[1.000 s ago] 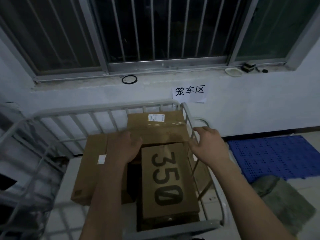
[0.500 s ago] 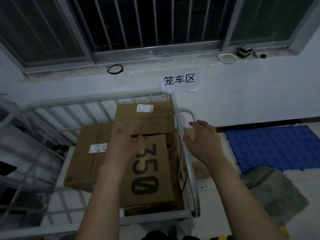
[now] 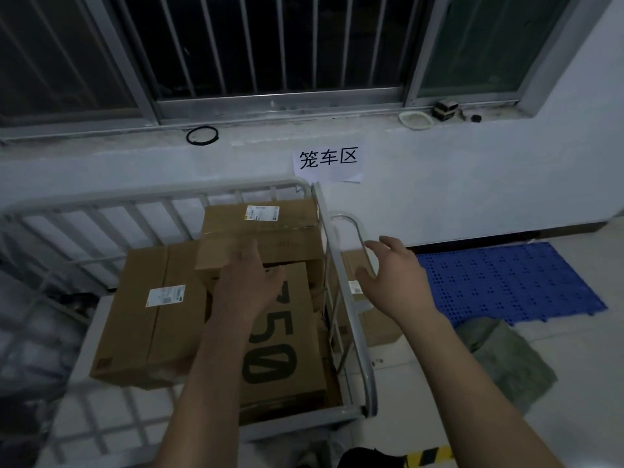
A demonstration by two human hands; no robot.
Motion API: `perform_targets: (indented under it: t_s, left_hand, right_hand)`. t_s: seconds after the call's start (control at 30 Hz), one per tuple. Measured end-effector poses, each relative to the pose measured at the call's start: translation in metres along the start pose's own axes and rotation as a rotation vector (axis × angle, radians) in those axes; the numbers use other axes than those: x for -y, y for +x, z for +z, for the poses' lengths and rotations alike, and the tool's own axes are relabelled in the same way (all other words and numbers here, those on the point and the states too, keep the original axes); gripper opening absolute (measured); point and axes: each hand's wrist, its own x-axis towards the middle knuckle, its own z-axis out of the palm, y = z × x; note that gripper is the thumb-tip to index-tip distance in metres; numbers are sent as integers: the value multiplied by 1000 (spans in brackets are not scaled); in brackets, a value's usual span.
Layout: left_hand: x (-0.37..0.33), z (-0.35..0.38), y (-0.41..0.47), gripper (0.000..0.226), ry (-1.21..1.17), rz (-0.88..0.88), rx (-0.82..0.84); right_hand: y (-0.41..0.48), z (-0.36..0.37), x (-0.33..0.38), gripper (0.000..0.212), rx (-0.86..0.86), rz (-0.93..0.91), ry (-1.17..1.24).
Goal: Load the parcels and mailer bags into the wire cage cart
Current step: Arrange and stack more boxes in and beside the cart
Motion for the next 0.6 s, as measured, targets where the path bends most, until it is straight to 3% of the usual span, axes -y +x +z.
perform_targets:
  t_s: [0.33, 0.43, 0.6]
  left_hand:
    - [-14, 19, 6, 73, -25, 1, 41]
    - [-29, 25, 10, 78, -31, 6, 64]
    - [-64, 55, 16, 62, -68, -7, 75]
  right_hand:
    - [-3, -6, -36, 56, -6, 51, 25]
    - [7, -13, -52, 61, 65, 25, -37]
    - [29, -24, -94, 67, 134, -20, -51]
